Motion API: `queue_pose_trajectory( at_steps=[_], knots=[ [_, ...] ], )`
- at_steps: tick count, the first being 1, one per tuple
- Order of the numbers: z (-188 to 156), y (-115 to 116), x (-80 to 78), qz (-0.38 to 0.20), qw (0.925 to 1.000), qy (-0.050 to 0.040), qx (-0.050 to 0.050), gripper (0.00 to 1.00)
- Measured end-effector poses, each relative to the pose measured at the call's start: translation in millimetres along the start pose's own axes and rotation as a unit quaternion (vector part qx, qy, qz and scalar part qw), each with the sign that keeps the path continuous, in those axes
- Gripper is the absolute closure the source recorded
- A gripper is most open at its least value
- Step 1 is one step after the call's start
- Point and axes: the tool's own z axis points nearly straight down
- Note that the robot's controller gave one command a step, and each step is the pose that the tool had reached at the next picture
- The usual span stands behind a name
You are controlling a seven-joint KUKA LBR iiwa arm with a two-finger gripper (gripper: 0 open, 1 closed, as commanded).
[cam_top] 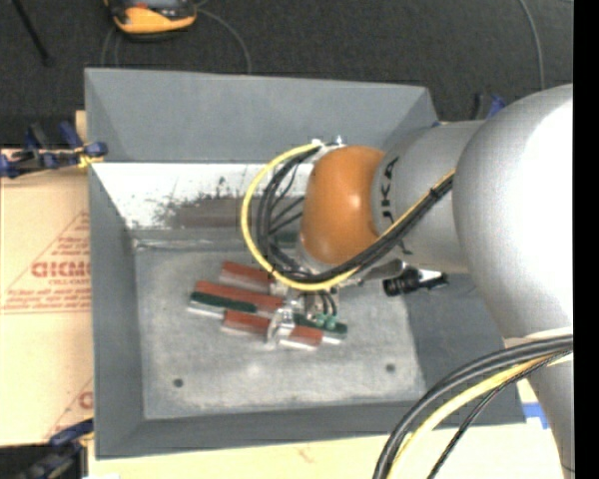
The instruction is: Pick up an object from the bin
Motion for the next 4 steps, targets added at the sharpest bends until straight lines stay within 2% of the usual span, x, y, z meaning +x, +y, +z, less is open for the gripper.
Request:
queue_pose_trajectory(
  at_steps=[2, 4],
  knots=[
    [-34.2, 0.6, 2.8, 0.001, 1.0, 0.0008, -0.003, 1.0],
    [-69.5, 0.6, 1.1, 0.0, 1.0, -0.0031, -0.005, 1.0]
  ],
)
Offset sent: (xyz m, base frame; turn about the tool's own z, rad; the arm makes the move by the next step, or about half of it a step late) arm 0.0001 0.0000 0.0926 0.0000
